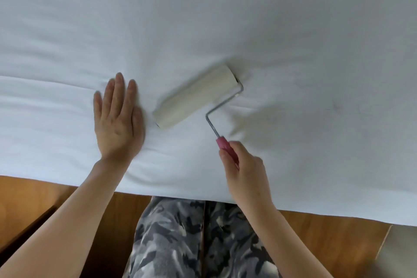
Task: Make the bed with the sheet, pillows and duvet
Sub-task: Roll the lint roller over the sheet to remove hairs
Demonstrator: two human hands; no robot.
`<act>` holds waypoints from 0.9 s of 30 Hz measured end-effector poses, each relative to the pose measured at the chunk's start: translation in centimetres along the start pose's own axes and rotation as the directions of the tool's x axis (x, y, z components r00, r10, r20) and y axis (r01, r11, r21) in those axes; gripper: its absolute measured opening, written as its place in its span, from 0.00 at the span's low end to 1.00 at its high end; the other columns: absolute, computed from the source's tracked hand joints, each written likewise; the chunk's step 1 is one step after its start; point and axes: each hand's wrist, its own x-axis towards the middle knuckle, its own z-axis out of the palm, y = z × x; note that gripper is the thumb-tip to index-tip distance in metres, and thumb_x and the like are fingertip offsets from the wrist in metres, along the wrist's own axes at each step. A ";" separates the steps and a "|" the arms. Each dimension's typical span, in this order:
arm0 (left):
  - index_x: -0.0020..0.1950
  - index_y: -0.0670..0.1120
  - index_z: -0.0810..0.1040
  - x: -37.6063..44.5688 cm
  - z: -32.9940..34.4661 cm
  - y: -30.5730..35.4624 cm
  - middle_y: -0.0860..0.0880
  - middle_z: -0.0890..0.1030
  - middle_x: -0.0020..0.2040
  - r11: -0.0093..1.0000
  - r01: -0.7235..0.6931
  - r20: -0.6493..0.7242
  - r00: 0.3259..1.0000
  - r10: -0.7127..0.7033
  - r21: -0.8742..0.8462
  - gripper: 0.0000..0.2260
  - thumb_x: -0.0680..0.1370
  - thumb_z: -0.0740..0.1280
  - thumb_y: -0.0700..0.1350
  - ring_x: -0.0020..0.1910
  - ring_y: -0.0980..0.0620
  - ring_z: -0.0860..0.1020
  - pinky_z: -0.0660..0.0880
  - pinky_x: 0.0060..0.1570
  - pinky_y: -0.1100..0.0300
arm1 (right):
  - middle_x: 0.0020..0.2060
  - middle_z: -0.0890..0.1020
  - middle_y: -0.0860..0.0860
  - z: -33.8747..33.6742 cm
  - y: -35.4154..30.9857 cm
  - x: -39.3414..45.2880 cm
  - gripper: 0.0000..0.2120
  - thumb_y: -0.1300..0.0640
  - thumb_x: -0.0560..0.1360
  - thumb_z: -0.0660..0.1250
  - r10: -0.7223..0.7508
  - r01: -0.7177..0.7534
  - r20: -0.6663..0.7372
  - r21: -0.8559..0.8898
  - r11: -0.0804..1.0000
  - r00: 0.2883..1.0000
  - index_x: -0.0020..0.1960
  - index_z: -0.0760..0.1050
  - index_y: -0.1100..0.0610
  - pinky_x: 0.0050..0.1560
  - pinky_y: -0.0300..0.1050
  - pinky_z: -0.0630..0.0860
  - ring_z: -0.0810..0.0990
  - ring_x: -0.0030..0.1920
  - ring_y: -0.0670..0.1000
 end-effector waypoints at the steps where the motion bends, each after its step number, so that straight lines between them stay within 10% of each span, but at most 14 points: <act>1: 0.77 0.43 0.60 -0.1 -0.1 -0.1 0.41 0.58 0.78 1.000 -0.004 0.024 1.000 0.003 0.018 0.22 0.83 0.49 0.45 0.77 0.44 0.55 0.45 0.76 0.49 | 0.27 0.73 0.45 0.0 -1.1 1.0 0.11 0.46 0.81 0.57 -0.015 0.015 -0.003 -0.002 1.000 1.000 0.57 0.74 0.49 0.28 0.35 0.63 0.72 0.26 0.45; 13: 0.79 0.46 0.50 -0.3 0.4 -0.4 0.44 0.52 0.79 0.998 0.016 0.060 0.998 -0.020 0.054 0.24 0.83 0.45 0.49 0.78 0.46 0.49 0.43 0.76 0.49 | 0.28 0.70 0.47 1.7 -8.5 7.1 0.10 0.49 0.81 0.57 -0.124 0.125 -0.119 0.002 0.992 0.985 0.43 0.65 0.52 0.34 0.45 0.62 0.68 0.30 0.51; 27: 0.79 0.41 0.50 -0.2 -0.1 0.0 0.42 0.52 0.79 0.996 0.035 0.078 0.996 -0.041 0.078 0.26 0.83 0.45 0.50 0.78 0.46 0.48 0.39 0.76 0.52 | 0.32 0.79 0.37 -1.3 10.3 -9.5 0.15 0.35 0.78 0.52 0.046 -0.053 -0.089 -0.080 0.995 0.995 0.52 0.71 0.42 0.21 0.31 0.69 0.77 0.25 0.43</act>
